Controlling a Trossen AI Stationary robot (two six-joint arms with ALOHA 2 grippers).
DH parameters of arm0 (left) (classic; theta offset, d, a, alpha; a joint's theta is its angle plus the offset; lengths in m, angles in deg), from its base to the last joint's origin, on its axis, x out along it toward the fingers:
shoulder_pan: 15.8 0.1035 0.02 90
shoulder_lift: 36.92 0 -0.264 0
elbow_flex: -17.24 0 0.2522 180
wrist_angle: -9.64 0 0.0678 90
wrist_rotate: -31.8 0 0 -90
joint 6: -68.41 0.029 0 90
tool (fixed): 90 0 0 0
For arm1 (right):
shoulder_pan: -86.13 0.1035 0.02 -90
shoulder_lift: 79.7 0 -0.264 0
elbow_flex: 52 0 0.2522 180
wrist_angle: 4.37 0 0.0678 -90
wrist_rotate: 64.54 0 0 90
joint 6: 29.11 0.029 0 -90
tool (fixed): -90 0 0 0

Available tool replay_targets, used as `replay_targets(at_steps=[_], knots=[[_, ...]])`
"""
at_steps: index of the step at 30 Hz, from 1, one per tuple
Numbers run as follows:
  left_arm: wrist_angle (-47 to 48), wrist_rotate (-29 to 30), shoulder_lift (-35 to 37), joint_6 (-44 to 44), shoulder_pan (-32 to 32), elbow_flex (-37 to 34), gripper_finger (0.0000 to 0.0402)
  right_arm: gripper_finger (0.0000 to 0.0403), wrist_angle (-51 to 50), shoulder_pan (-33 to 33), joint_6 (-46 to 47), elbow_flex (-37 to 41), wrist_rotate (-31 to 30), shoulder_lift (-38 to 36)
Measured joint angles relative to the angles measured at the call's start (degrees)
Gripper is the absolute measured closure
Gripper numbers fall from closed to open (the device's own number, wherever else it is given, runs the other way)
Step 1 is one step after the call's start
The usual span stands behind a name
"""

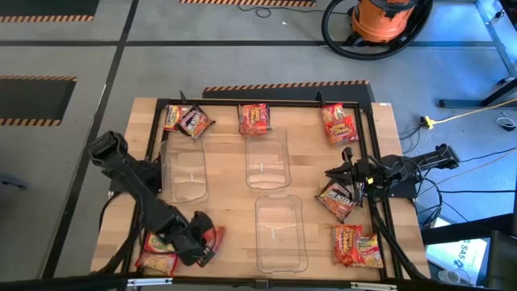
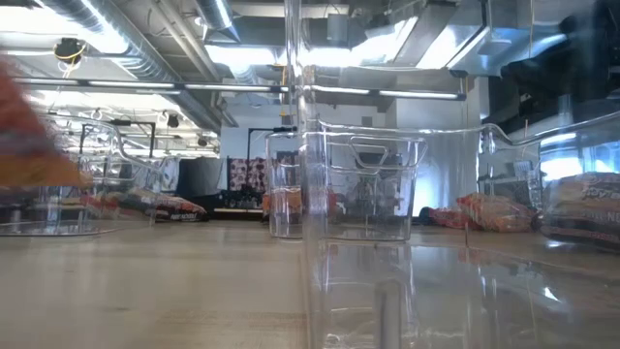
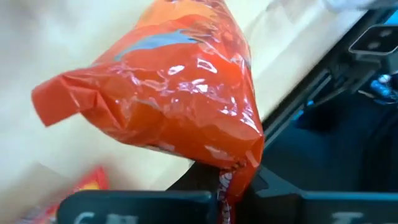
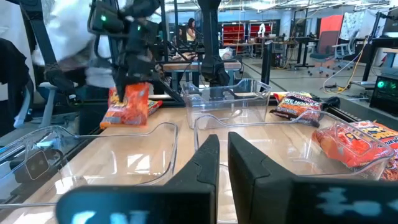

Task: Sort Maruchan noodles
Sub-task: Put the orange noodle pack into the top left transparent bin

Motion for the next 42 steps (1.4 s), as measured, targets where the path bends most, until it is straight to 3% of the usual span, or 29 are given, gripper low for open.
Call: replay_targets(at_steps=[9,17,26,34,38,42], knots=[[30.4,7.8,0.0,21.7,9.3,16.9,0.0398,0.0388,0.0,0.0,0.0,0.0,0.0,0.0],[47.5,8.2,0.4,39.8,20.6,25.3,0.04,0.0388,0.2,0.0,0.0,0.0,-1.8,0.0],[47.0,7.8,5.2,64.0,36.3,24.9,0.0401,0.0388,0.3,0.0,0.0,0.0,-2.8,0.2],[47.2,5.6,17.9,74.3,50.4,12.5,0.0401,0.0388,0.4,0.0,0.0,0.0,-3.4,0.4],[47.4,5.0,24.2,81.8,54.5,6.2,0.0401,0.0388,0.4,0.0,0.0,0.0,-3.5,0.7],[47.1,6.0,26.0,91.3,57.5,3.4,0.0401,0.0388,0.4,0.0,0.0,0.0,-3.5,1.4]])
